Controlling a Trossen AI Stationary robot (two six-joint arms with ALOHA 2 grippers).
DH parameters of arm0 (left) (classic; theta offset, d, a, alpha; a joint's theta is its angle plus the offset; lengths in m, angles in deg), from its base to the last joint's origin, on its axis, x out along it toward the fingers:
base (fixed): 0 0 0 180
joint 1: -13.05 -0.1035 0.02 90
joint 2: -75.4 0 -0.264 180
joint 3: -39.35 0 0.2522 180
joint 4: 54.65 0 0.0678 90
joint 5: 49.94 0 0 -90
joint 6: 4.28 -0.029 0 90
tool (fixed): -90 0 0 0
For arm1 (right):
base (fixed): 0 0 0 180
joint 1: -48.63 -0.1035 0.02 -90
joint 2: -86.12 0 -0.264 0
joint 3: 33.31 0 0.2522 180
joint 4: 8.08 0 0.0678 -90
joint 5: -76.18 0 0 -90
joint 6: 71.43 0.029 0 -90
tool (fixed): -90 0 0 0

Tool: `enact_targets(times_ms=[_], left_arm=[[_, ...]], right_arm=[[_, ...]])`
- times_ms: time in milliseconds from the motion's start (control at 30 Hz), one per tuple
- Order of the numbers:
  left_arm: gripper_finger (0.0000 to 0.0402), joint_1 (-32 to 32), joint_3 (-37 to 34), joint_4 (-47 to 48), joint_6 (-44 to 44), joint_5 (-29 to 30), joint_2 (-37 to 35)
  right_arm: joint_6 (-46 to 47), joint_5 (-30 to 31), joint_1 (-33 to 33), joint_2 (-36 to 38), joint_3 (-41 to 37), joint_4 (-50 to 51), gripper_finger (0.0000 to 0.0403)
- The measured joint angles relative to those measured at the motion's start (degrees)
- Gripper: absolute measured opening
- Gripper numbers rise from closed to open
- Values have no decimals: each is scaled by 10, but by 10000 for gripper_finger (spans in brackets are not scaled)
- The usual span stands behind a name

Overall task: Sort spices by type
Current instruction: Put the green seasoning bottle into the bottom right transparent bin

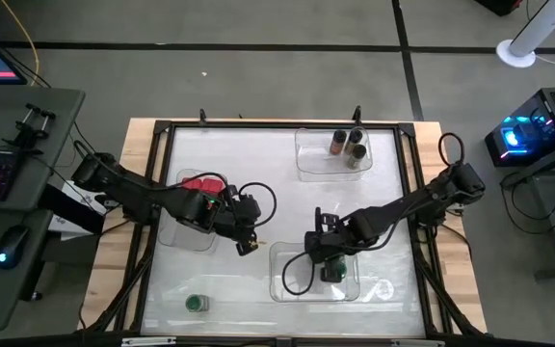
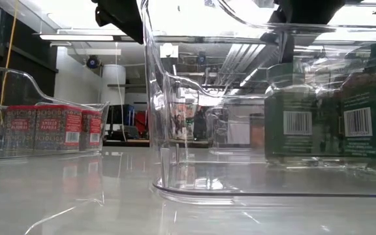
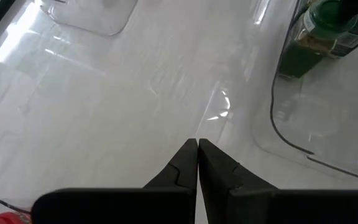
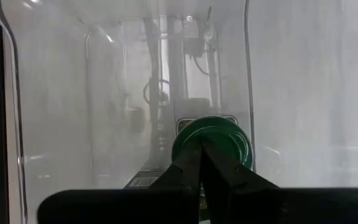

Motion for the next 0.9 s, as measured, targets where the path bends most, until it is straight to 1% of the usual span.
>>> enact_targets(times_ms=[200, 300, 400, 500, 600, 733, 833, 900], left_arm=[[0, 0, 0, 0, -6, 0, 0], [0, 0, 0, 0, -19, -15, 0], [0, 0, 0, 2, -20, -17, 0], [0, 0, 0, 4, -36, -19, -2], [0, 0, 0, 9, -54, -51, -15], [0, 7, 0, 56, -38, -109, -48], [0, 27, 0, 107, -5, -119, -77], [0, 45, 0, 133, 19, -120, -98]], right_arm=[[25, 1, -5, 5, -1, 19, 0], [29, 1, -7, 11, -1, 31, 0], [35, 2, -7, 21, -3, 42, 0], [53, 15, -7, 38, -2, 46, 0], [55, 34, -7, 60, 5, 40, 0], [59, 77, -7, 84, 12, 37, 0], [59, 108, -5, 100, 16, 30, 0], [56, 118, -2, 106, 16, 24, 0]])
